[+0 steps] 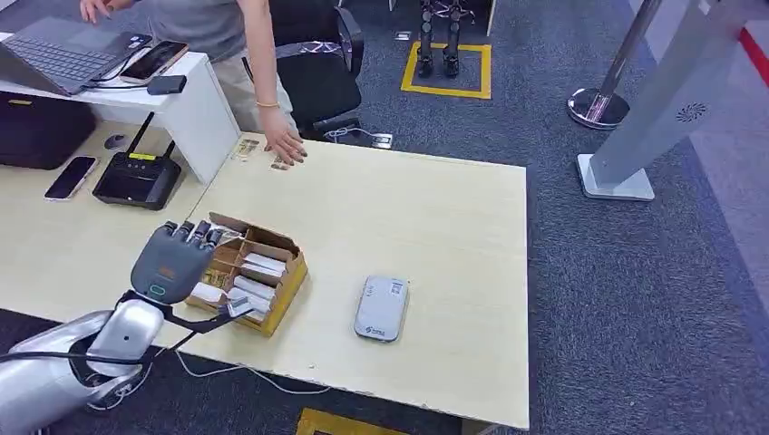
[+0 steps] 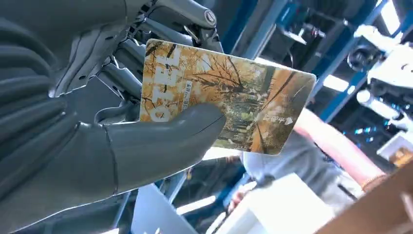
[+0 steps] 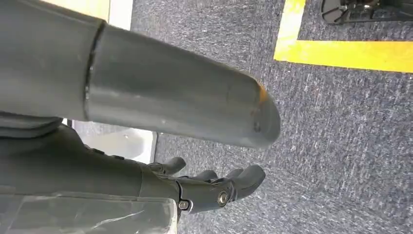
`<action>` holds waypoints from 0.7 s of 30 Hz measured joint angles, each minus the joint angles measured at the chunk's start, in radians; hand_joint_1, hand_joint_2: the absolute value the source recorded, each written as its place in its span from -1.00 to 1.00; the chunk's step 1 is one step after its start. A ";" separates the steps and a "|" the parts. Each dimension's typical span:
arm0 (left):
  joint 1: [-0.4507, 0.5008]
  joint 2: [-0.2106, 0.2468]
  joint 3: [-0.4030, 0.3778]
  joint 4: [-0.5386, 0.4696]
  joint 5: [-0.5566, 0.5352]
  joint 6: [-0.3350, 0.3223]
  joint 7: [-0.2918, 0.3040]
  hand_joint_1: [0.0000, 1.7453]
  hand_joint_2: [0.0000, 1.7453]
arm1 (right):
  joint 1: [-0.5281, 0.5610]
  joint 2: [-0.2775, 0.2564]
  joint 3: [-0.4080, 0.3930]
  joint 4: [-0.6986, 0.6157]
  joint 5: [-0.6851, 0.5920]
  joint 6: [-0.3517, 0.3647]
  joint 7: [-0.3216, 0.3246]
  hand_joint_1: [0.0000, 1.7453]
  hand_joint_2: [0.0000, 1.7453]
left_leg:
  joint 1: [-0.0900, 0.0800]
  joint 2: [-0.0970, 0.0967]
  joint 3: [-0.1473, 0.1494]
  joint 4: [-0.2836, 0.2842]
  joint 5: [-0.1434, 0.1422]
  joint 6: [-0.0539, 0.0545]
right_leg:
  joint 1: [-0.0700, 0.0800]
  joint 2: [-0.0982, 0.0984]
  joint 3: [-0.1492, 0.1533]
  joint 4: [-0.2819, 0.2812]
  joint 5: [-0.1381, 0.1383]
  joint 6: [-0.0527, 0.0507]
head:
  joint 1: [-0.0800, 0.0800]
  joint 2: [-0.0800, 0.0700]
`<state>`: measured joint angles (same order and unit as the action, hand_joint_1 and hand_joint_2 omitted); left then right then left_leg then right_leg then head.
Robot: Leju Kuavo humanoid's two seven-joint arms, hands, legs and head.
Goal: Pass the card to the sensor for recognition and then transmit it.
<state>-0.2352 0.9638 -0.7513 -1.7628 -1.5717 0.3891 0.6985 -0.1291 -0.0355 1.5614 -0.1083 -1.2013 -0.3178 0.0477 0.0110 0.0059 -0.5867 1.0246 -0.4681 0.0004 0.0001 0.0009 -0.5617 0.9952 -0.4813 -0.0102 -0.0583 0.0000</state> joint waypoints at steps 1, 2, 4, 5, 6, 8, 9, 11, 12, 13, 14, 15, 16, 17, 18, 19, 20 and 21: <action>-0.013 0.009 -0.015 -0.002 0.000 0.000 0.000 1.00 1.00 | 0.000 0.002 0.000 0.000 0.002 0.000 0.000 -1.00 -1.00 | 0.000 0.000 0.000 0.000 0.000 0.000 | 0.000 0.000 0.000 0.000 0.000 0.000 | 0.000 0.000; -0.029 0.017 -0.027 -0.003 0.000 0.000 0.000 1.00 1.00 | 0.000 0.003 0.000 0.000 0.005 0.000 0.000 -1.00 -1.00 | 0.000 0.000 0.000 0.000 0.000 0.000 | 0.000 0.000 0.000 0.000 0.000 0.000 | 0.000 0.000; -0.056 0.030 -0.049 -0.005 0.000 0.000 0.000 1.00 1.00 | -0.001 0.005 0.000 -0.001 0.007 0.000 0.000 -1.00 -1.00 | 0.000 0.000 0.000 0.000 0.000 0.000 | 0.000 0.000 0.000 0.000 0.000 0.000 | 0.000 0.000; -0.067 0.035 -0.058 -0.005 0.000 0.000 0.000 1.00 1.00 | -0.001 0.005 0.000 -0.002 0.008 0.000 0.000 -1.00 -1.00 | 0.000 0.000 0.000 0.000 0.000 0.000 | 0.000 0.000 0.000 0.000 0.000 0.000 | 0.000 0.000; -0.078 0.041 -0.065 -0.005 0.000 -0.002 0.000 1.00 1.00 | -0.001 0.006 0.000 -0.002 0.010 0.002 0.002 -1.00 -1.00 | 0.000 0.000 0.000 0.000 0.000 0.000 | 0.000 0.000 0.000 0.000 0.000 0.000 | 0.000 0.000; -0.100 0.050 -0.079 -0.005 0.000 -0.005 0.000 1.00 1.00 | -0.001 0.006 0.000 -0.003 0.019 0.003 0.003 -1.00 -1.00 | 0.000 0.000 0.000 0.000 0.000 0.000 | 0.000 0.000 0.000 0.000 0.000 0.000 | 0.000 0.000; -0.108 0.059 -0.083 -0.004 0.000 -0.006 0.000 1.00 1.00 | -0.002 0.007 0.000 -0.003 0.028 0.003 0.005 -1.00 -1.00 | 0.000 0.000 0.000 0.000 0.000 0.000 | 0.000 0.000 0.000 0.000 0.000 0.000 | 0.001 0.000; -0.117 0.074 -0.083 -0.001 0.000 -0.003 0.000 1.00 1.00 | -0.004 0.007 0.000 -0.003 0.043 0.005 0.011 -1.00 -1.00 | 0.000 0.000 0.000 0.000 0.000 0.000 | 0.000 0.000 0.000 0.000 0.000 0.000 | 0.000 0.000; -0.122 0.079 -0.083 0.003 0.001 -0.001 0.000 1.00 1.00 | -0.005 0.007 0.000 -0.004 0.049 0.006 0.014 -1.00 -1.00 | 0.000 0.000 0.000 0.000 0.000 0.000 | 0.000 0.000 0.000 0.000 0.000 0.000 | 0.000 0.000; -0.125 0.084 -0.083 0.008 0.001 0.000 0.000 1.00 1.00 | -0.006 0.007 0.000 -0.005 0.053 0.007 0.016 -1.00 -1.00 | 0.000 0.000 0.000 0.000 0.000 0.000 | 0.000 0.000 0.000 0.000 0.000 0.000 | 0.000 0.000; -0.129 0.090 -0.083 0.014 0.002 0.000 0.000 1.00 1.00 | -0.007 0.007 0.000 -0.005 0.057 0.007 0.016 -1.00 -1.00 | 0.000 0.000 0.000 0.000 0.000 0.000 | 0.000 0.000 0.000 0.000 0.000 0.000 | 0.000 0.000; -0.132 0.092 -0.083 0.017 0.002 0.000 0.000 1.00 1.00 | -0.009 0.007 0.000 -0.005 0.059 0.007 0.016 -1.00 -1.00 | 0.000 0.000 0.000 0.000 0.000 0.000 | 0.000 0.000 0.000 0.000 0.000 0.000 | 0.000 0.000; -0.135 0.095 -0.083 0.021 0.001 0.000 0.000 1.00 1.00 | -0.010 0.007 0.000 -0.006 0.059 0.008 0.017 -1.00 -1.00 | 0.000 0.000 0.000 0.000 0.000 0.000 | 0.000 0.000 0.000 0.000 0.000 0.000 | 0.000 0.000; -0.136 0.098 -0.083 0.023 0.002 0.001 0.000 1.00 1.00 | -0.011 0.007 0.000 -0.006 0.061 0.008 0.017 -1.00 -1.00 | 0.000 0.000 0.000 0.000 0.000 0.000 | 0.000 0.000 0.000 0.000 0.000 0.000 | 0.000 0.000; -0.140 0.099 -0.083 0.029 0.001 0.007 0.000 1.00 1.00 | -0.011 0.007 0.000 -0.006 0.069 0.010 0.019 -1.00 -1.00 | 0.000 0.000 0.000 0.000 0.000 0.000 | 0.000 0.000 0.000 0.000 0.000 0.000 | 0.000 0.000; -0.149 0.099 -0.084 0.041 0.002 0.013 0.000 1.00 1.00 | -0.012 0.007 0.000 -0.007 0.077 0.012 0.021 -1.00 -1.00 | 0.000 0.000 0.000 0.000 0.000 0.000 | 0.000 0.000 0.000 0.000 0.000 0.000 | 0.000 0.000; -0.160 0.099 -0.084 0.058 0.002 0.023 -0.005 1.00 1.00 | -0.013 0.008 0.000 -0.007 0.089 0.015 0.024 -1.00 -1.00 | 0.000 0.000 0.000 0.000 0.000 0.000 | 0.000 0.000 0.000 0.000 0.000 0.000 | 0.000 0.000; -0.174 0.098 -0.084 0.079 0.002 0.036 -0.031 1.00 1.00 | -0.016 0.008 0.000 -0.007 0.102 0.019 0.026 -1.00 -1.00 | 0.000 0.000 0.000 0.000 0.000 0.000 | 0.000 0.000 0.000 0.000 0.000 0.000 | 0.000 0.000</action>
<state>-0.4089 1.0616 -0.8354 -1.6840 -1.5702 0.4249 0.6671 -0.1451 -0.0275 1.5618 -0.1148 -1.0995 -0.2987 0.0740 0.0110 0.0055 -0.5869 1.0246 -0.4680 0.0004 0.0002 0.0006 -0.5618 0.9952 -0.4814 -0.0102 -0.0584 0.0000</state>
